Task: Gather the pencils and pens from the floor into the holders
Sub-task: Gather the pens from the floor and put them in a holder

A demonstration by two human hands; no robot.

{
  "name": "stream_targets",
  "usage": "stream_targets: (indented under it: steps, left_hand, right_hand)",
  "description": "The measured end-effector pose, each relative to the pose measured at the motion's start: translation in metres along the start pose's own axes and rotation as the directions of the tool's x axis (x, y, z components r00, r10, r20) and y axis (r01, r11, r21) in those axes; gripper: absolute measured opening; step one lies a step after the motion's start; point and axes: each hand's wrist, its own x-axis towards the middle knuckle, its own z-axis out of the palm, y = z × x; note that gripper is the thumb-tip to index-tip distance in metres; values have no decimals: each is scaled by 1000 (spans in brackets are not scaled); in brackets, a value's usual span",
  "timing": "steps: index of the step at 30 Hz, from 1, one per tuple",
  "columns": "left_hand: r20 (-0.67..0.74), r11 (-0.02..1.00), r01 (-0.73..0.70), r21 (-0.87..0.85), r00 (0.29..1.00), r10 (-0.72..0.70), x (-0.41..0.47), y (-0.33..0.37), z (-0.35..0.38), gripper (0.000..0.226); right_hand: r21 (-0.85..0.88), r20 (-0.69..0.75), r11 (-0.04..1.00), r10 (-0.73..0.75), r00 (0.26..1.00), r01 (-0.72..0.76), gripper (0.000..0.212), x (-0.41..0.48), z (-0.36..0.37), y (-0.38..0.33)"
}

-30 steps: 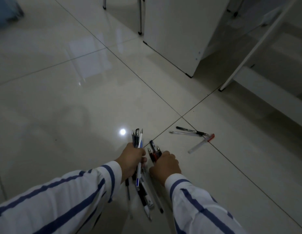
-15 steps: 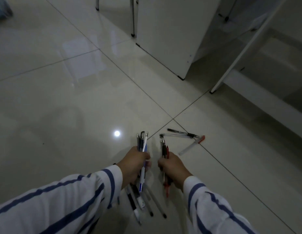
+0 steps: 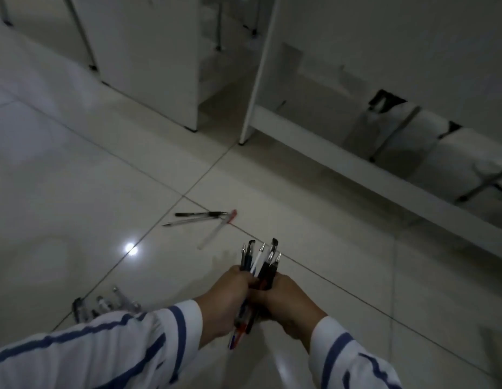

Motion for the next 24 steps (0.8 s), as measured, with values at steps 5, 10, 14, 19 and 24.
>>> stream_targets:
  steps: [5,10,14,19,24]
  left_hand:
    - [72,999,-20,48,997,17,-36,0,89,26]
    - [232,955,-214,207,959,164,-79,0,187,27]
    - [468,822,-385,418,868,169,-120,-15,265,21]
    - [604,630,-541,557,785,141,-134,-64,358,24]
    - [672,500,-607,617,737,65,-122,-132,458,44]
  right_hand:
    - [-11,-185,998,-61,981,60,27,-63,-66,-2]
    - [6,-324,982,-177,930,189,20,-140,-150,2]
    - [35,-406,961,-238,882,276,23,-206,-212,26]
    - [96,-531,941,-227,817,324,29,-277,-282,80]
    - [153,-659,937,-141,739,314,33,-333,-358,151]
